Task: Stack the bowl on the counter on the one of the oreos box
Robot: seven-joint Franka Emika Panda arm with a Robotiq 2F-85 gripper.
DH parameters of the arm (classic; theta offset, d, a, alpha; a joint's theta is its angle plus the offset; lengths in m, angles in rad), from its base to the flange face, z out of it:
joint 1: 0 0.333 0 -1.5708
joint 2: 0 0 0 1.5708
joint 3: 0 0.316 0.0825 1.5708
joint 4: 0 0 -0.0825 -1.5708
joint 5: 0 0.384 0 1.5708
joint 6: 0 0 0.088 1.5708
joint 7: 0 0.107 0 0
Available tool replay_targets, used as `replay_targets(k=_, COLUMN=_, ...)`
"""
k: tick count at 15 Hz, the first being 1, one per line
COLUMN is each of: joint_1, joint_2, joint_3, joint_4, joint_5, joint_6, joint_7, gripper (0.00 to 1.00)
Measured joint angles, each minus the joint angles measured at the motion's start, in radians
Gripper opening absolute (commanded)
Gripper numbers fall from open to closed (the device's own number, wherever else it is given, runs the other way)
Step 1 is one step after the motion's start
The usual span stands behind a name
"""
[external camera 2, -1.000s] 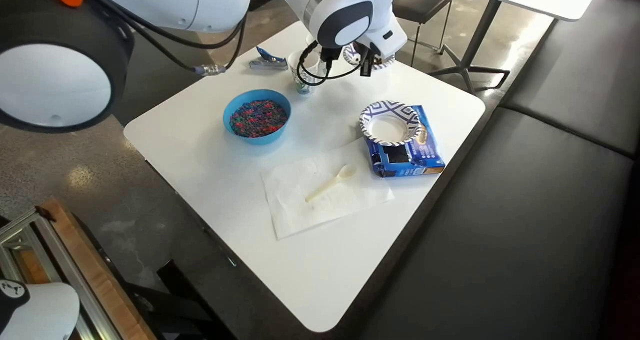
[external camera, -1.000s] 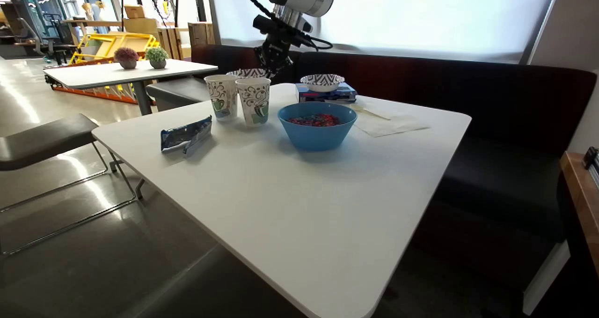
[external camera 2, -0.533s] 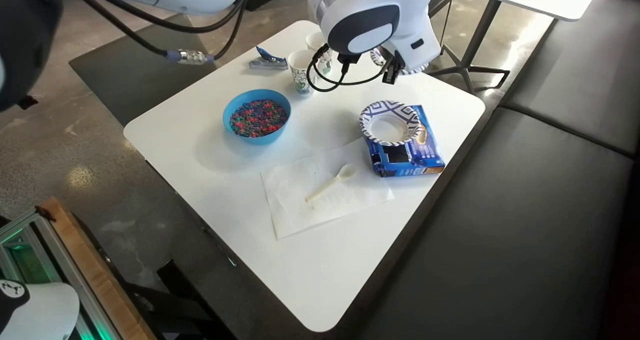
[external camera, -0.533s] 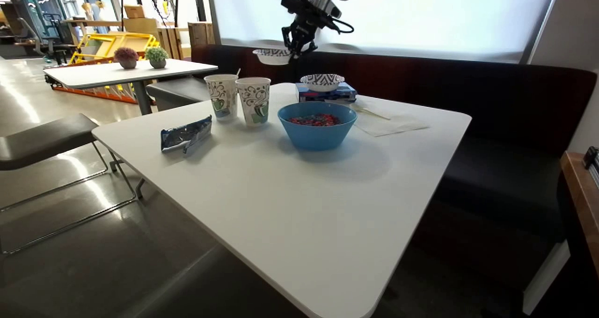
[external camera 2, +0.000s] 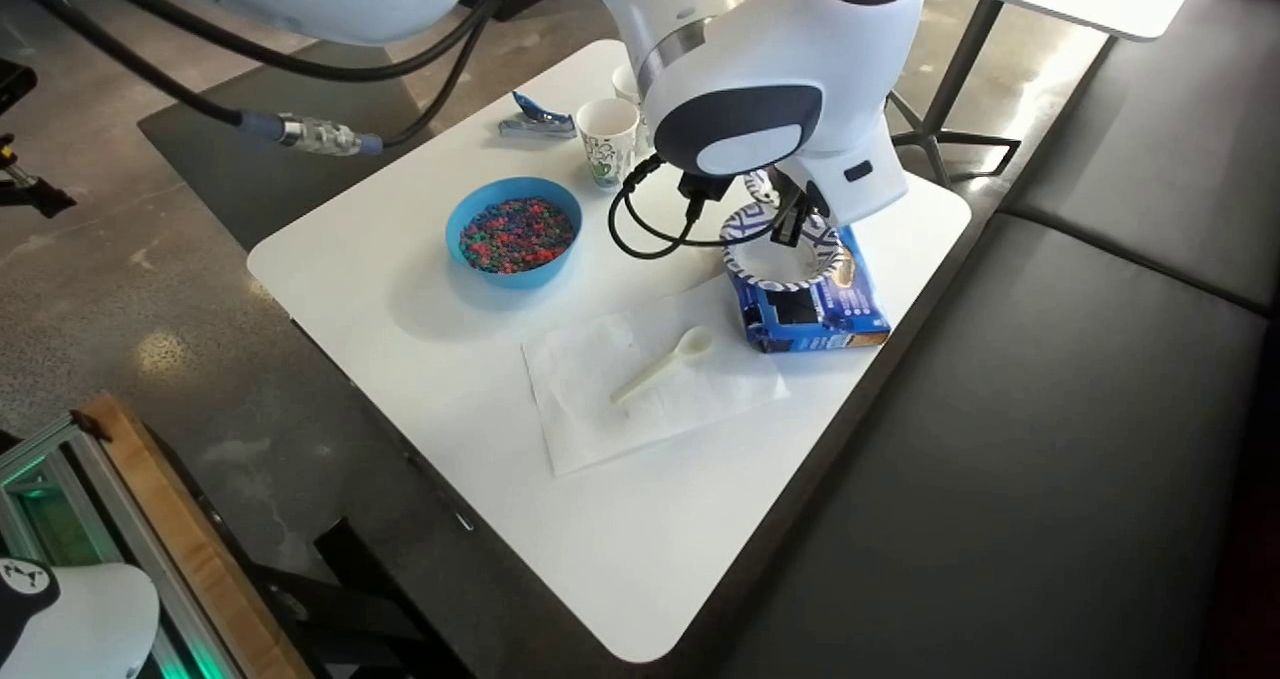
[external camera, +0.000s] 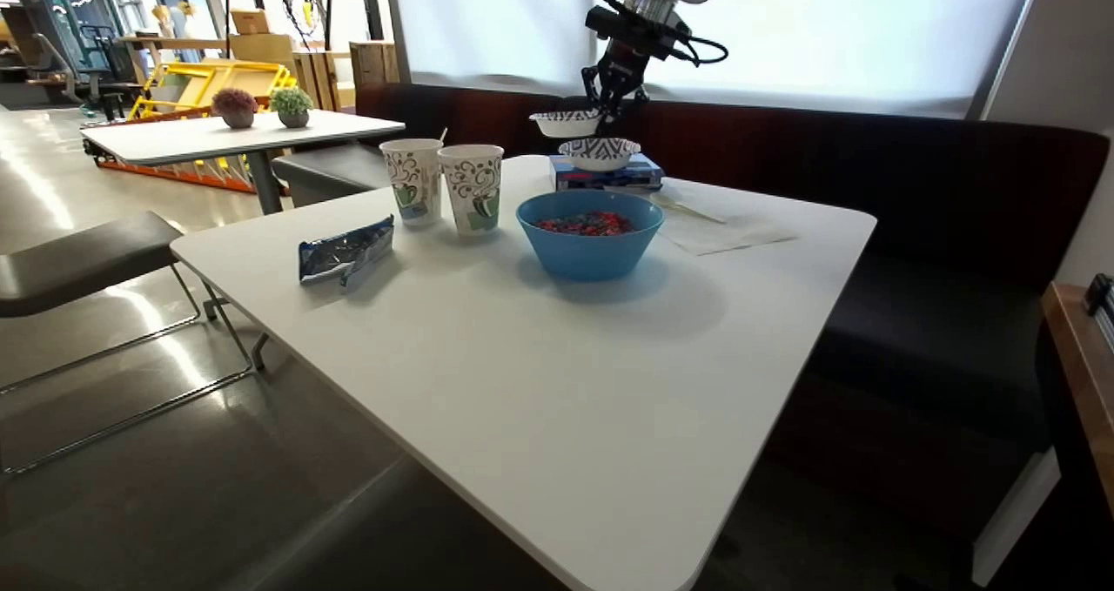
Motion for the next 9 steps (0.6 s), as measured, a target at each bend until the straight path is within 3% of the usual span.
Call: replay_targets(k=9, joint_1=0.012, joint_2=0.004, joint_3=-0.020, joint_4=0.010, joint_5=-0.013, joint_6=-0.001, joint_7=-0.036, gripper=0.01)
